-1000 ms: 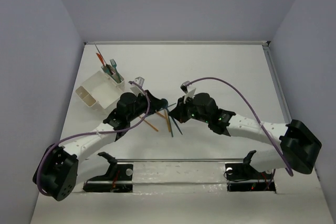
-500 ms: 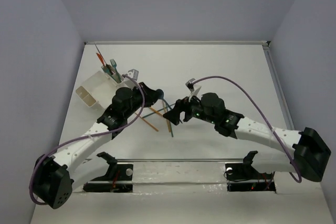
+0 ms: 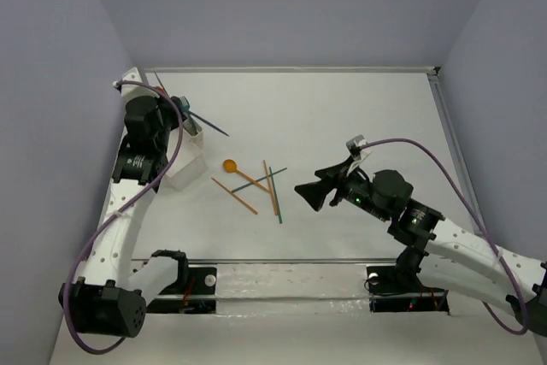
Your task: Sort the eating utensils into containers
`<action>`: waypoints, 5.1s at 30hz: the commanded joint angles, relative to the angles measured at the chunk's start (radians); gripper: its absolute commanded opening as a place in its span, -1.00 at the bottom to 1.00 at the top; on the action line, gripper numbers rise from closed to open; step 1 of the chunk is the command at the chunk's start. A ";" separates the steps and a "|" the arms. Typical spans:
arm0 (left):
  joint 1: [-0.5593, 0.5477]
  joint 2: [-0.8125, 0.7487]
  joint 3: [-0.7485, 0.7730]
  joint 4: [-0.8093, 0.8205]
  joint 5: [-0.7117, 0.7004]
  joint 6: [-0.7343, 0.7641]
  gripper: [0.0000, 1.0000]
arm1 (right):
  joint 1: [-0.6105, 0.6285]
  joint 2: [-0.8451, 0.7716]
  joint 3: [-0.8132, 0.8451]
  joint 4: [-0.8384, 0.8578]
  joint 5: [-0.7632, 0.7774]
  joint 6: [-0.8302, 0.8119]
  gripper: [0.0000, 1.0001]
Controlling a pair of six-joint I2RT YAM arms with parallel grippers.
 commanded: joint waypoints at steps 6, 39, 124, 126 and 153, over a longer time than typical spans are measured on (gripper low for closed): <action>0.220 0.032 0.114 -0.093 -0.346 0.121 -1.00 | 0.009 -0.079 -0.104 0.015 0.022 -0.025 1.00; 0.320 0.112 -0.102 0.256 -0.641 0.402 -1.00 | 0.009 -0.020 -0.138 0.074 -0.051 -0.022 1.00; -0.039 -0.506 -0.332 -0.043 0.335 -0.010 0.89 | 0.018 1.219 0.993 -0.242 -0.026 -0.281 -1.00; -0.039 -0.476 -0.340 -0.054 0.350 -0.038 0.87 | 0.018 1.156 0.931 -0.205 -0.058 -0.267 -1.00; -0.039 -0.285 -0.482 0.293 0.506 -0.222 0.09 | 0.064 0.838 0.621 0.064 -0.278 -0.146 -1.00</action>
